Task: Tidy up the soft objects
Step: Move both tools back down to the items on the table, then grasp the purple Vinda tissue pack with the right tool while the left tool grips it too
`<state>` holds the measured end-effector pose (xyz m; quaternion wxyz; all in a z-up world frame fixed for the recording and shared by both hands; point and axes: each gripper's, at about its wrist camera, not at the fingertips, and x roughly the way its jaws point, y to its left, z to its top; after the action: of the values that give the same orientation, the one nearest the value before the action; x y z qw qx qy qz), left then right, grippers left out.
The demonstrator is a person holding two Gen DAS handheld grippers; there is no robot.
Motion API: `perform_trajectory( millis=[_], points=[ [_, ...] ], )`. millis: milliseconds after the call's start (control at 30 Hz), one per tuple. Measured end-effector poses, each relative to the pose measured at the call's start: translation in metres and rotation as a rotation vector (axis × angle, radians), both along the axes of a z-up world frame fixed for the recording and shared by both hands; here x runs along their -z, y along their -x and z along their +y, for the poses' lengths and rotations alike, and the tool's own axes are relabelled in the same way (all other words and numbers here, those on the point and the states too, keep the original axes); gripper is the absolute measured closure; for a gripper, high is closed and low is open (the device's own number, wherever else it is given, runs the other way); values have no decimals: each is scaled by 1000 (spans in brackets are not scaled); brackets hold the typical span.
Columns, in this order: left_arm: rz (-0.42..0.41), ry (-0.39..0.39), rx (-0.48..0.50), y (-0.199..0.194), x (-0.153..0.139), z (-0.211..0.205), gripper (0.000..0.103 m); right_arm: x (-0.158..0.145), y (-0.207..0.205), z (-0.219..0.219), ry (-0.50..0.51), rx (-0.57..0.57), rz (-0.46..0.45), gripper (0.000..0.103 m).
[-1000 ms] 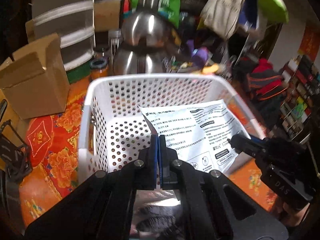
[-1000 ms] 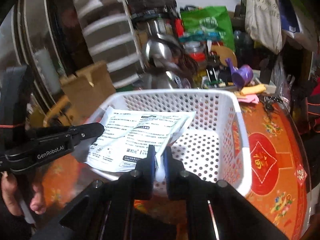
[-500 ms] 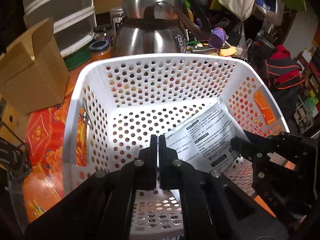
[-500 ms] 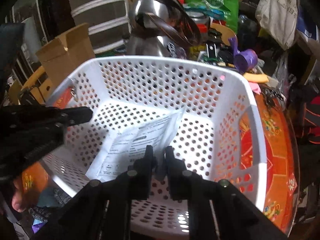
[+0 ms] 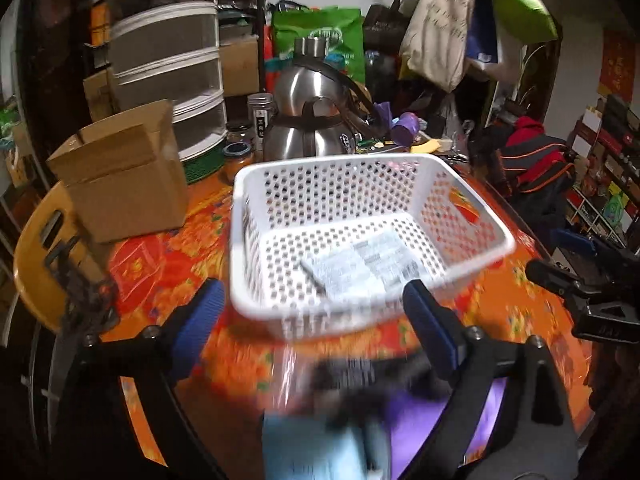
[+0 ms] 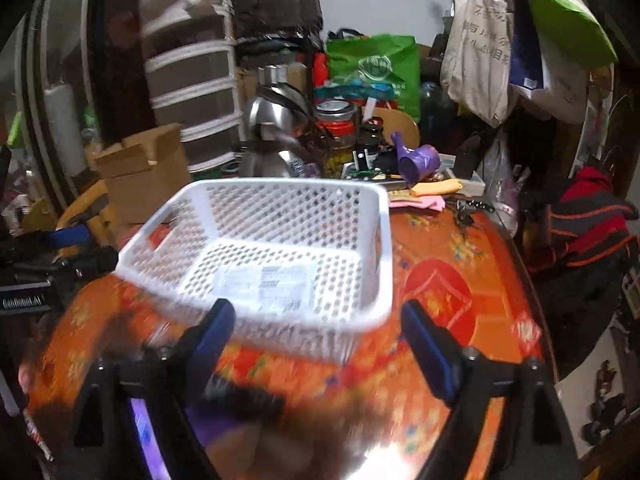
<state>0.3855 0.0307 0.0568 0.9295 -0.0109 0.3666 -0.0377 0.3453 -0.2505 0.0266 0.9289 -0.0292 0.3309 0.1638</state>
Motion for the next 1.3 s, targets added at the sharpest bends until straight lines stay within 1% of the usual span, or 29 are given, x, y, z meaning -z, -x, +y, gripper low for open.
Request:
perform_trajectory(
  millis=[67,167,200,300,367,433,533,667,733,833,867,933,1000,1067,1100,1133,1167,1200,1233,1300],
  points=[
    [-29,14,-1,37,2,3,12,11,36,-10,-36,-15,-3,16],
    [-105,76,-31,96,10,14,11,27,80,-16,-75,-33,-25,16],
    [-114,106,-22,115,14,16,11,33,95,-16,-90,-43,-34,16],
    [-121,140,-33,157,31,17,11,52,129,-11,-159,-65,-32,16],
    [-114,125,-35,174,44,13,11,62,145,-8,-202,-78,-32,16],
    [-98,122,-21,183,56,8,11,69,152,-4,-203,-63,-38,16],
    [-80,126,17,182,71,-1,11,78,148,2,-230,-75,-11,16],
    [-62,171,66,169,81,-8,11,83,134,11,-226,-78,-3,16],
    [-49,180,88,161,85,-13,16,83,127,12,-263,-92,7,16],
    [-45,172,98,145,84,-19,24,80,117,13,-273,-88,-5,16],
    [-43,174,100,140,83,-20,25,79,113,13,-273,-84,-5,18],
    [-36,196,113,133,84,-22,33,78,105,15,-278,-93,3,28],
    [-24,200,118,125,84,-24,37,80,100,16,-273,-98,10,40],
    [-17,205,129,121,86,-27,37,83,96,19,-276,-116,27,44],
    [-16,210,139,120,87,-29,37,84,95,19,-288,-126,33,44],
    [-16,215,146,118,88,-29,40,85,94,19,-293,-130,36,45],
    [-13,220,150,117,89,-29,42,85,94,19,-295,-137,35,47],
    [-5,229,164,115,89,-29,48,86,94,20,-307,-151,40,50],
    [5,246,188,114,90,-31,50,86,93,21,-316,-164,49,51],
    [12,266,213,115,92,-33,50,86,94,24,-303,-166,43,52]
  ],
)
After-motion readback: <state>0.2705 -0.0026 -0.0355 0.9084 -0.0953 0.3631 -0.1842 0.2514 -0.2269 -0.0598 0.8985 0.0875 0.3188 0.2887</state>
